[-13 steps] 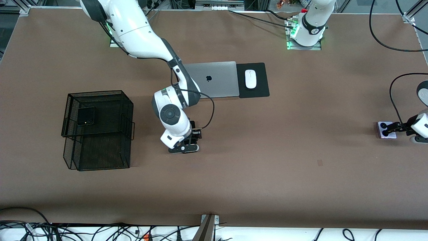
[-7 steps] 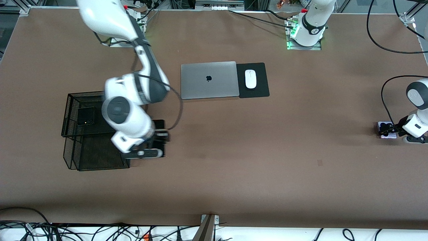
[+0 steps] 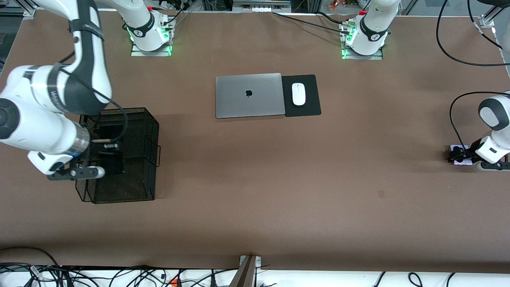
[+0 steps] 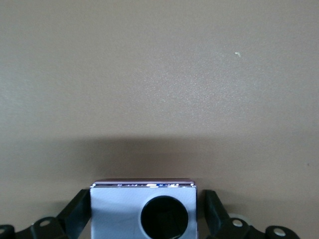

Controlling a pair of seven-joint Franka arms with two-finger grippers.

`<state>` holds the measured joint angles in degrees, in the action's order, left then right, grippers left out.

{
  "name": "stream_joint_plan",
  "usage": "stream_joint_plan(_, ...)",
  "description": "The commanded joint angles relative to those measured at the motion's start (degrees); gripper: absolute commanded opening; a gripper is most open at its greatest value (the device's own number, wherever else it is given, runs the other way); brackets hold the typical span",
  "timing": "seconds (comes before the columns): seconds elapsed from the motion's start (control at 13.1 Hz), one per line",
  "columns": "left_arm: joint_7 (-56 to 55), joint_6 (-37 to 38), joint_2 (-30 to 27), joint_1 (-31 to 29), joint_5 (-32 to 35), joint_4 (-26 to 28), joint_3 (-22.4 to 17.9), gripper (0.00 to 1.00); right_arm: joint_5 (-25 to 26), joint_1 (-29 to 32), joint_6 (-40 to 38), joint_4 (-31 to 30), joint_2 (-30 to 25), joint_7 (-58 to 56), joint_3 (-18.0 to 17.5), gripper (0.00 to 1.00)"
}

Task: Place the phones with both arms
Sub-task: 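Drop the tall phone into the basket while the left gripper lifts the white phone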

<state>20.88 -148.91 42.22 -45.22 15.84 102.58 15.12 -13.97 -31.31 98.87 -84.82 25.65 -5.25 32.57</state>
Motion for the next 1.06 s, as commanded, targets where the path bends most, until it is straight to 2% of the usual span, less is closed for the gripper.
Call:
stream_joint_plan(0.0,-1.1,-1.47,-0.3,-0.58,0.33,1.39,0.52,1.0,0.0,-1.03,3.16,-11.49,-6.48,-0.9,0.91,0.0)
stream_joint_plan(0.15,-1.28,-1.56,-0.12,-0.58,0.33,1.39,0.52,1.0,0.0,-1.03,5.36,-16.15,-7.19,-0.9,1.0,0.0)
stream_joint_plan(0.23,-1.62,-1.56,-0.03,-0.58,0.33,1.39,0.52,0.93,0.0,-1.03,5.28,-17.3,-7.19,-0.9,1.0,0.0)
stream_joint_plan(0.3,-2.32,-1.56,-0.03,-0.58,0.33,1.39,0.52,0.66,0.0,-1.12,5.37,-18.62,-7.19,-0.81,0.91,0.0)
stream_joint_plan(0.38,-3.03,-1.47,-0.03,-0.4,0.33,1.39,0.52,0.45,0.09,-1.12,5.2,-19.07,-6.93,-0.9,0.91,0.0)
stream_joint_plan(0.61,-3.21,-1.38,-0.03,-0.4,0.33,1.39,0.52,0.12,0.09,-1.21,5.37,-20.3,-6.05,-0.81,0.91,0.0)
stream_joint_plan(0.68,-3.21,-1.38,-0.03,-0.4,0.33,1.39,0.52,0.06,0.09,-1.29,5.46,-20.3,-5.44,-0.81,0.91,0.0)
stream_joint_plan(0.99,-3.3,-0.77,-0.65,-0.14,0.33,0.87,0.52,0.0,-0.18,-1.56,9.05,-20.3,-3.15,-0.73,0.65,0.0)
